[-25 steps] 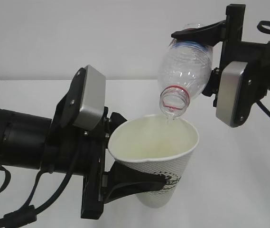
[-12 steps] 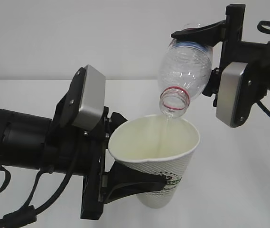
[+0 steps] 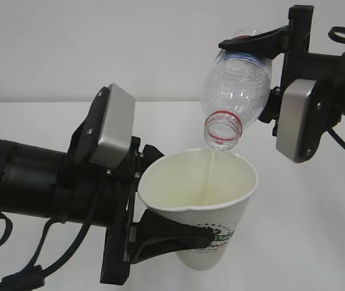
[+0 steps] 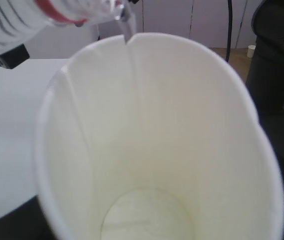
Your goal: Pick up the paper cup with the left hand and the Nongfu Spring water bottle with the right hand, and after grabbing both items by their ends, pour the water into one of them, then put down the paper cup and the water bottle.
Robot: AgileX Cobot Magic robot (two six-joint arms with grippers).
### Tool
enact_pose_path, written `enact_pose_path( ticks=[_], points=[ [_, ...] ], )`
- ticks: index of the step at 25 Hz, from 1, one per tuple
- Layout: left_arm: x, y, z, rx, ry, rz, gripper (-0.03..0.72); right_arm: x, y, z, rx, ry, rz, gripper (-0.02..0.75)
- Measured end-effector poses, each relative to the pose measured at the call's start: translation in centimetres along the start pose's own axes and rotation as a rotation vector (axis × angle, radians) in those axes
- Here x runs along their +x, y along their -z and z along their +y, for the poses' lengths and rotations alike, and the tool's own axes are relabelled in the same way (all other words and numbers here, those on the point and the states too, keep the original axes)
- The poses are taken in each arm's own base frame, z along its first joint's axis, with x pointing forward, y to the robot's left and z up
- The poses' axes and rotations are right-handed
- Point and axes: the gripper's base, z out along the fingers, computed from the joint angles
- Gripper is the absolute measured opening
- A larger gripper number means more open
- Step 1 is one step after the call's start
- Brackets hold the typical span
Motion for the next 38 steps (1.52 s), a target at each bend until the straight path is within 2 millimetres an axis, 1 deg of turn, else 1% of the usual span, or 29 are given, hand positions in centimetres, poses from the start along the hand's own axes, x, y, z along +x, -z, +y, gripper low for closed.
enact_pose_path(
  ticks=[14, 38],
  points=[
    [0.14, -0.01, -0.32, 0.034, -0.03, 0.016, 0.482, -0.02, 0.0, -0.01, 0.002, 0.008, -0.002, 0.484],
    [0.3, -0.01, -0.17, 0.017, -0.028, 0.033, 0.478, -0.04, 0.0, -0.04, 0.005, 0.031, -0.005, 0.484]
  ],
)
